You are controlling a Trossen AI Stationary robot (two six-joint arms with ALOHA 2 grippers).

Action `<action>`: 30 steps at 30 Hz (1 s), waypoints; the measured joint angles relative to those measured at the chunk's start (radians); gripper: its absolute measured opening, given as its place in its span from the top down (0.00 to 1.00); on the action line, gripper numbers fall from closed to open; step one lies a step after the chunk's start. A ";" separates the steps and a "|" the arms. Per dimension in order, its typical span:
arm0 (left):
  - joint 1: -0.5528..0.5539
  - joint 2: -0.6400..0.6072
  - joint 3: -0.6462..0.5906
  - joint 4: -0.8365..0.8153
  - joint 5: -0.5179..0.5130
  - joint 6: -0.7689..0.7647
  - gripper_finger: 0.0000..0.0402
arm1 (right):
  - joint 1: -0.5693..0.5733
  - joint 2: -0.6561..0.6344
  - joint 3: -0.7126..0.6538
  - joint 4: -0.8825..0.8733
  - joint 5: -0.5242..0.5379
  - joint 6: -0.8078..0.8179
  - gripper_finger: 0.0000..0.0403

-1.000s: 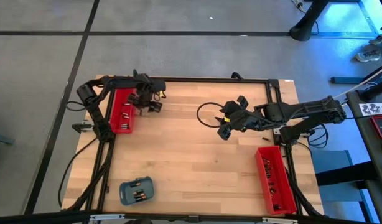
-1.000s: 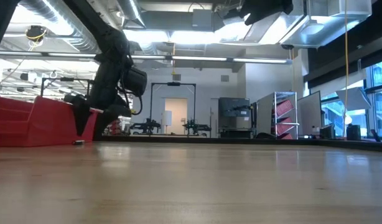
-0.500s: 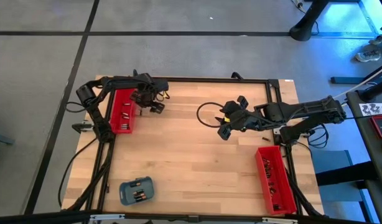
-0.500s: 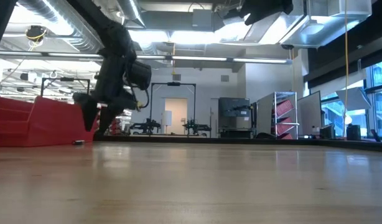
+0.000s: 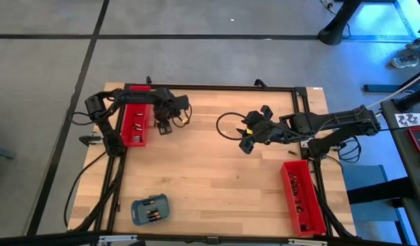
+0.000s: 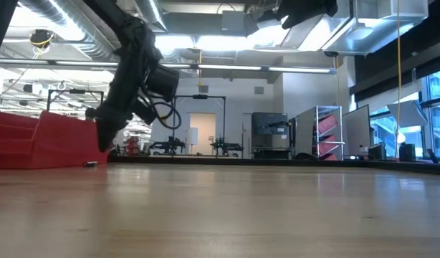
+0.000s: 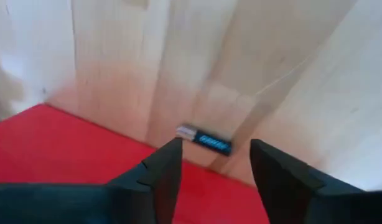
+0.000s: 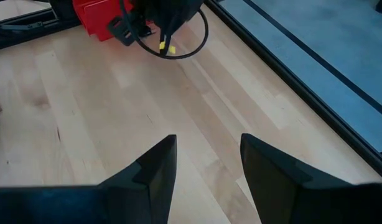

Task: Sort batteries
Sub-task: Put the small black battery into the bottom red bin

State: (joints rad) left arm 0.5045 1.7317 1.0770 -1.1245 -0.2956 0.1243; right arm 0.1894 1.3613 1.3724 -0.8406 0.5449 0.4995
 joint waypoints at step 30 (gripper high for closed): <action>0.034 -0.001 -0.121 0.123 -0.003 0.040 0.99 | 0.000 0.000 0.000 0.001 -0.015 0.023 0.56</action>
State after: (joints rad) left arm 0.5389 1.7310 0.9559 -1.0012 -0.2985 0.1648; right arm 0.1894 1.3613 1.3724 -0.8398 0.5301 0.5224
